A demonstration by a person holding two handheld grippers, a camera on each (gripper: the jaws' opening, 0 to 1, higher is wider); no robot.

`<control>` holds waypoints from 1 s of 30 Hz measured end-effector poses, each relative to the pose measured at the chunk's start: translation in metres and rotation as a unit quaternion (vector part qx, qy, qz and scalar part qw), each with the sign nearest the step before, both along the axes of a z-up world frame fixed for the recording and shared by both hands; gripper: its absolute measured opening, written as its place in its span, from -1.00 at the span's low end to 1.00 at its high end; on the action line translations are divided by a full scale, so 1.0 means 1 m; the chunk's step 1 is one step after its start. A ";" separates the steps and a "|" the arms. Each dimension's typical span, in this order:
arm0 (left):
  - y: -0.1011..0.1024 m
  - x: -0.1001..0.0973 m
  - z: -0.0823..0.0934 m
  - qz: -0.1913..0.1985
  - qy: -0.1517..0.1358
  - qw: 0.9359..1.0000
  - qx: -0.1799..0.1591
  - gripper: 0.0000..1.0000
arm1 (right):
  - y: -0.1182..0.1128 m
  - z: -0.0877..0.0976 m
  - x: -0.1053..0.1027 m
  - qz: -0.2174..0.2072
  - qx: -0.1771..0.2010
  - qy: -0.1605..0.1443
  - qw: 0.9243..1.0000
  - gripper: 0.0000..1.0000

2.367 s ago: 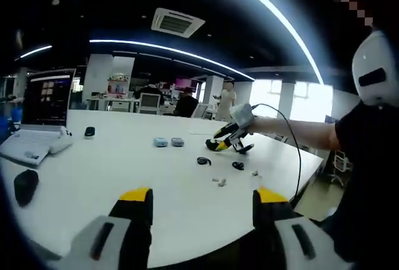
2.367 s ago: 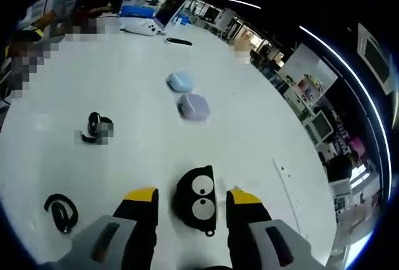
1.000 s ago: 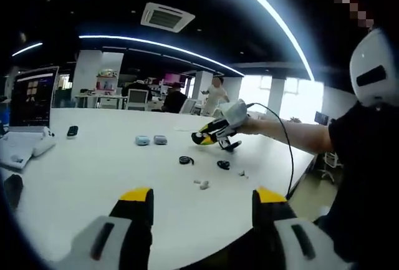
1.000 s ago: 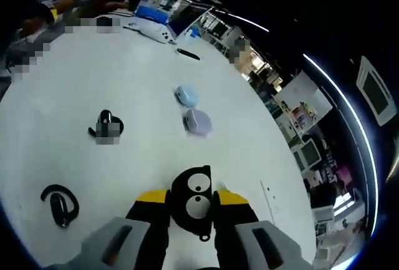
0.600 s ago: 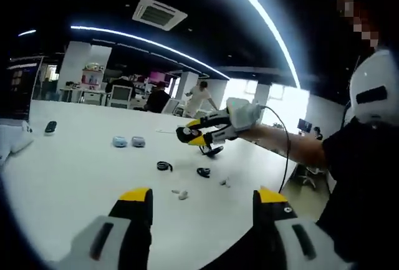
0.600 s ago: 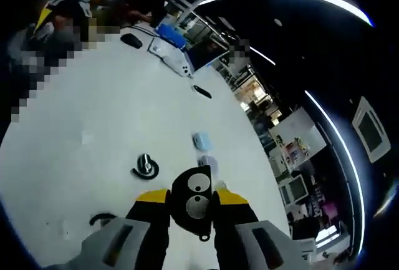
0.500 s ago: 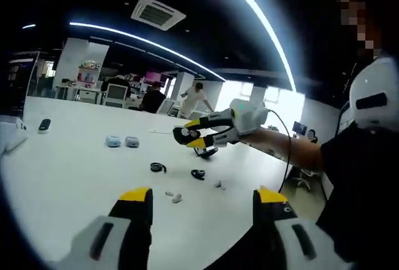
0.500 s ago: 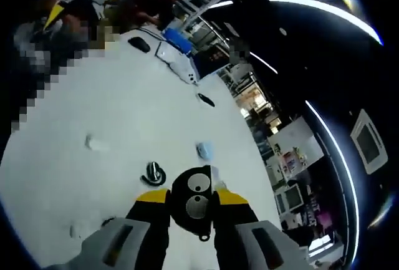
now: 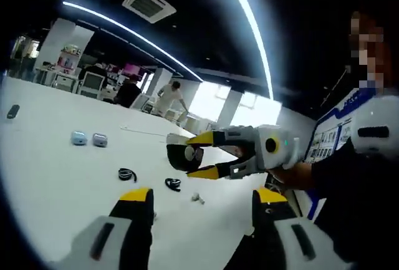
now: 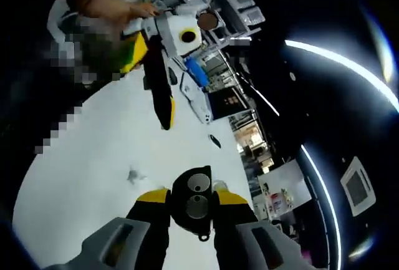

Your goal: Pick up the earbuds from the table and place the earbuds into the earbud case

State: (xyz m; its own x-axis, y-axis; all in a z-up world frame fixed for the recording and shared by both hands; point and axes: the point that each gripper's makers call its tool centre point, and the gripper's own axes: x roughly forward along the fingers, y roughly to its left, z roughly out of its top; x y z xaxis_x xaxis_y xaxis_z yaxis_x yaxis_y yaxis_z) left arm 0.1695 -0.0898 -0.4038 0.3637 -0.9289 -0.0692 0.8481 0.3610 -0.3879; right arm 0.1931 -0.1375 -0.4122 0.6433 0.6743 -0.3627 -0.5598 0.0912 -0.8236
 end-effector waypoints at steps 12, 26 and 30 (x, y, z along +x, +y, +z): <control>-0.037 0.003 -0.015 -0.049 -0.001 0.998 0.032 0.06 | 0.008 -0.018 -0.037 0.063 -0.020 -0.031 0.997 -0.52; -0.041 -0.003 -0.026 -0.058 0.023 0.998 0.024 -0.33 | 0.032 -0.023 -0.056 0.085 -0.025 -0.027 0.996 -0.52; -0.042 -0.009 -0.032 -0.069 0.013 0.997 0.040 -0.41 | 0.035 -0.024 -0.056 0.089 -0.026 -0.026 0.995 -0.52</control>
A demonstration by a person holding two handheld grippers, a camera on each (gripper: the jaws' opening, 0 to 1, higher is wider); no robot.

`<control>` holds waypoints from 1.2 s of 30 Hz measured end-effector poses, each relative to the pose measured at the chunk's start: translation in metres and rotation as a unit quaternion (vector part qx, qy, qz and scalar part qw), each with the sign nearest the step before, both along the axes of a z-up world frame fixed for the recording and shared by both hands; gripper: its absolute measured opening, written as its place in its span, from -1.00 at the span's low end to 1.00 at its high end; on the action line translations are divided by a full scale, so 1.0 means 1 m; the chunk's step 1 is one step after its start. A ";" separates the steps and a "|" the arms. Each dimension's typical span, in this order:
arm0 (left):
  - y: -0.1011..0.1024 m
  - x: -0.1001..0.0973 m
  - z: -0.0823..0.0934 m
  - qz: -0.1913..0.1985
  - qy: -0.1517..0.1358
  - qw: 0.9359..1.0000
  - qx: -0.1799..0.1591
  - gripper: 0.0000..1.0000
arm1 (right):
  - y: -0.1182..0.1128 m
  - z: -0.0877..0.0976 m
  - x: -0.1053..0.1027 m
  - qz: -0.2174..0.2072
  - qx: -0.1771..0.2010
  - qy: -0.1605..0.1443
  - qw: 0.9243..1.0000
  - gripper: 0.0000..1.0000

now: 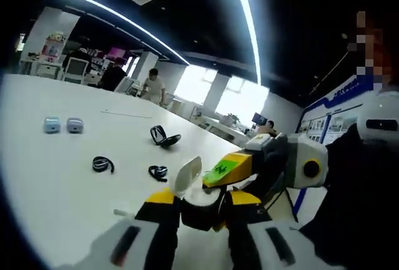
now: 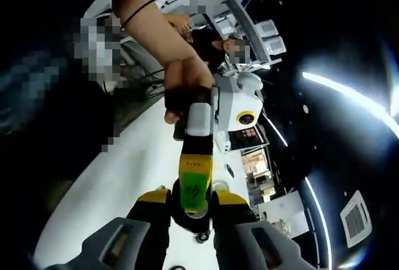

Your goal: Pick up the earbuds from the table and place the earbuds into the earbud case

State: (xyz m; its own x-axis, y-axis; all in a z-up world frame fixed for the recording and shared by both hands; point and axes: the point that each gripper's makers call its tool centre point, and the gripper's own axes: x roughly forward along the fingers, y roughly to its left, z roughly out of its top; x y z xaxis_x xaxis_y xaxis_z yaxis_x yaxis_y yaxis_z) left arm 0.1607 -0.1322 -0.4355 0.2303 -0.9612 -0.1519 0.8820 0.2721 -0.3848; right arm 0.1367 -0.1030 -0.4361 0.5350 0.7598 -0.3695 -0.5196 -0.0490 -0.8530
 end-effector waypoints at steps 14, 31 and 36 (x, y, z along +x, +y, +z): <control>0.012 0.008 -0.004 0.022 -0.030 0.999 -0.006 -0.50 | 0.006 -0.010 0.010 0.012 -0.018 -0.035 0.999 -0.50; 0.018 0.010 -0.033 0.027 -0.060 0.997 0.049 -0.51 | -0.016 -0.031 0.009 -0.035 0.014 0.067 0.997 -0.53; 0.019 0.008 -0.049 0.023 -0.082 0.992 0.089 -0.51 | -0.045 -0.027 0.024 -0.102 0.079 0.116 0.985 -0.54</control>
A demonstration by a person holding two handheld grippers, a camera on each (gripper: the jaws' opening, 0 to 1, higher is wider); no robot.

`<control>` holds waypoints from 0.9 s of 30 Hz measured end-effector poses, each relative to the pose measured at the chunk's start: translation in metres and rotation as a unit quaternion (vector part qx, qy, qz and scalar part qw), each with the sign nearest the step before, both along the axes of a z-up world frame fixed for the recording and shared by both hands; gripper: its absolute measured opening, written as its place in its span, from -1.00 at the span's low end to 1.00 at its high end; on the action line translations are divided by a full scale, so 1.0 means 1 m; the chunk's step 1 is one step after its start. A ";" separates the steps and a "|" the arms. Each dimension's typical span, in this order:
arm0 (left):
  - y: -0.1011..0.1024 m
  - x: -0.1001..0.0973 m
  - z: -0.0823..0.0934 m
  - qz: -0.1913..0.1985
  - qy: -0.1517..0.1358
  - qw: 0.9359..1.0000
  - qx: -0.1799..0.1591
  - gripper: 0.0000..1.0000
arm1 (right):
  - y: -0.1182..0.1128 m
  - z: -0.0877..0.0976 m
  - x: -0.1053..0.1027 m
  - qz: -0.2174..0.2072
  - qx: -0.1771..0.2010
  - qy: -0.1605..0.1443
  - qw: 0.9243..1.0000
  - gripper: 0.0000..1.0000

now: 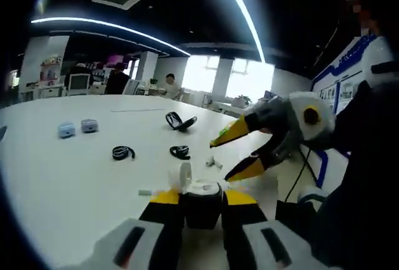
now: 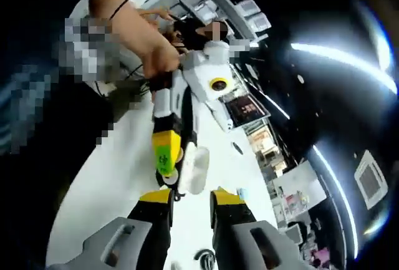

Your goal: Pick up the earbuds from the table and place the earbuds into the earbud case

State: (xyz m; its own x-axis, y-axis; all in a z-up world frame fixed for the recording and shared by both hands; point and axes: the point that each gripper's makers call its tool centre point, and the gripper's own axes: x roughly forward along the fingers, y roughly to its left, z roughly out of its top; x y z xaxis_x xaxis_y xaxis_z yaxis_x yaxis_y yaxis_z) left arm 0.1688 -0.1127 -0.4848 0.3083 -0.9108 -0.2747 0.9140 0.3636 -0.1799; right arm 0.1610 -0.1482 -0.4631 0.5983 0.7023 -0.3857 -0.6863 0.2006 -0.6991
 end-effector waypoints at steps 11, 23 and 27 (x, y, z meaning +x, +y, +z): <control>0.005 -0.006 -0.005 -0.002 -0.041 0.999 0.019 -0.50 | 0.020 0.000 0.009 -0.172 0.279 0.249 0.911 -0.42; 0.020 -0.012 -0.018 -0.005 -0.060 0.996 0.059 -0.50 | 0.056 -0.016 0.006 -0.185 0.357 0.352 0.845 -0.38; 0.021 -0.011 -0.019 -0.003 -0.066 0.996 0.063 -0.50 | 0.057 -0.016 0.005 -0.185 0.363 0.361 0.839 -0.45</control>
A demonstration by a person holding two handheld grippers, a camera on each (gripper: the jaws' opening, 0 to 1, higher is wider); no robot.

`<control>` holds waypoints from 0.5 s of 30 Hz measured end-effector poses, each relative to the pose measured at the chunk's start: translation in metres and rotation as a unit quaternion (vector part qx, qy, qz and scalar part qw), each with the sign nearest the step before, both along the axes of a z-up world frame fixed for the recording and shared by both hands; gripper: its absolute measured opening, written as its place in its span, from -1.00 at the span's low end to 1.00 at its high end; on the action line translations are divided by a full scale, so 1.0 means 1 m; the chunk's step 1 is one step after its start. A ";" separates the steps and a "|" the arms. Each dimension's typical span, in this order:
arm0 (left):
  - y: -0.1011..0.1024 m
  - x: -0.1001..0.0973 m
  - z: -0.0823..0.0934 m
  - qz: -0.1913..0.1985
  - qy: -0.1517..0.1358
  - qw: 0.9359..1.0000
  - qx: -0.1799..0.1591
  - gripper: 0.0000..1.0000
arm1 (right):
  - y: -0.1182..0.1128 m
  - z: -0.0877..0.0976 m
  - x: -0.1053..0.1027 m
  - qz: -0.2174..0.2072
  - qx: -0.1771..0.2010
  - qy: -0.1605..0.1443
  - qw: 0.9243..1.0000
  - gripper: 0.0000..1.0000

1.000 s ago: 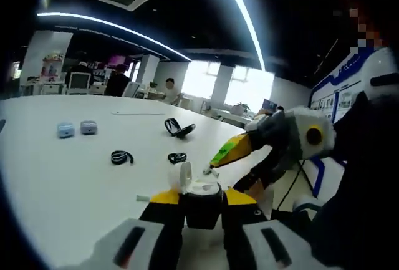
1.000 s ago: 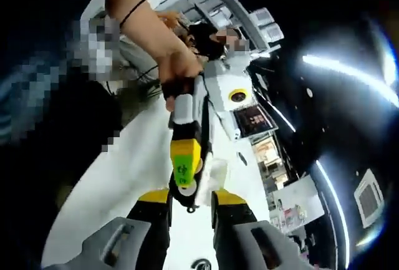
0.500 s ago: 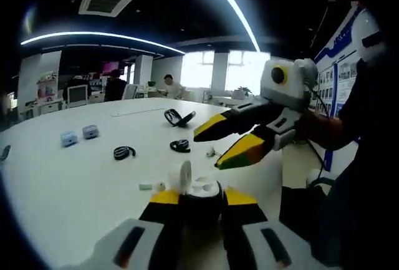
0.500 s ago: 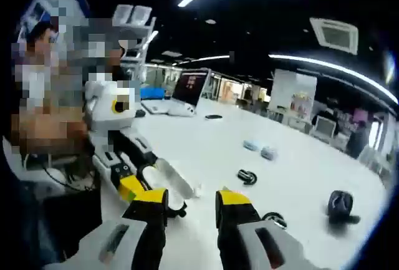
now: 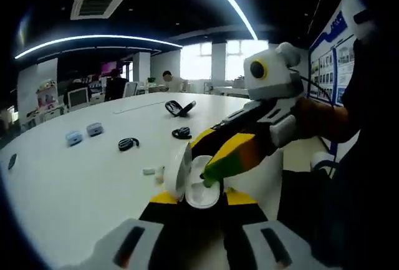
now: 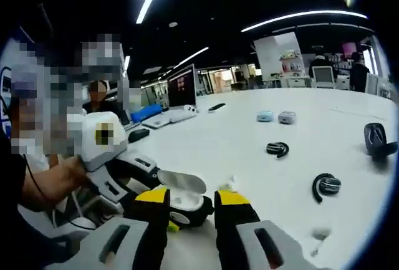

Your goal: Pick up the earbuds from the table and place the earbuds into the earbud case

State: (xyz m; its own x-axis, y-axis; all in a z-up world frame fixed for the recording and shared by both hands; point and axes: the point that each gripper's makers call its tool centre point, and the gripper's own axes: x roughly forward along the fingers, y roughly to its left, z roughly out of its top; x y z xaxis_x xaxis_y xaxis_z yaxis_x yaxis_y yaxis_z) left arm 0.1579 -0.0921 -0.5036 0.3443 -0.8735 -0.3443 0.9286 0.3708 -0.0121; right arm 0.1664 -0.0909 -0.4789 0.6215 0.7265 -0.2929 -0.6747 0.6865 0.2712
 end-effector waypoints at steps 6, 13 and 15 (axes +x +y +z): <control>0.000 0.001 -0.001 0.000 -0.001 1.000 0.002 -0.50 | -0.005 0.002 -0.002 0.007 -0.008 -0.006 1.000 -0.46; 0.001 0.002 -0.002 0.002 -0.002 1.000 0.007 -0.50 | -0.027 0.002 -0.009 0.016 -0.022 -0.009 1.000 -0.47; 0.001 0.001 -0.002 0.002 -0.004 1.000 0.009 -0.50 | -0.034 0.002 -0.012 0.017 -0.027 -0.010 0.999 -0.47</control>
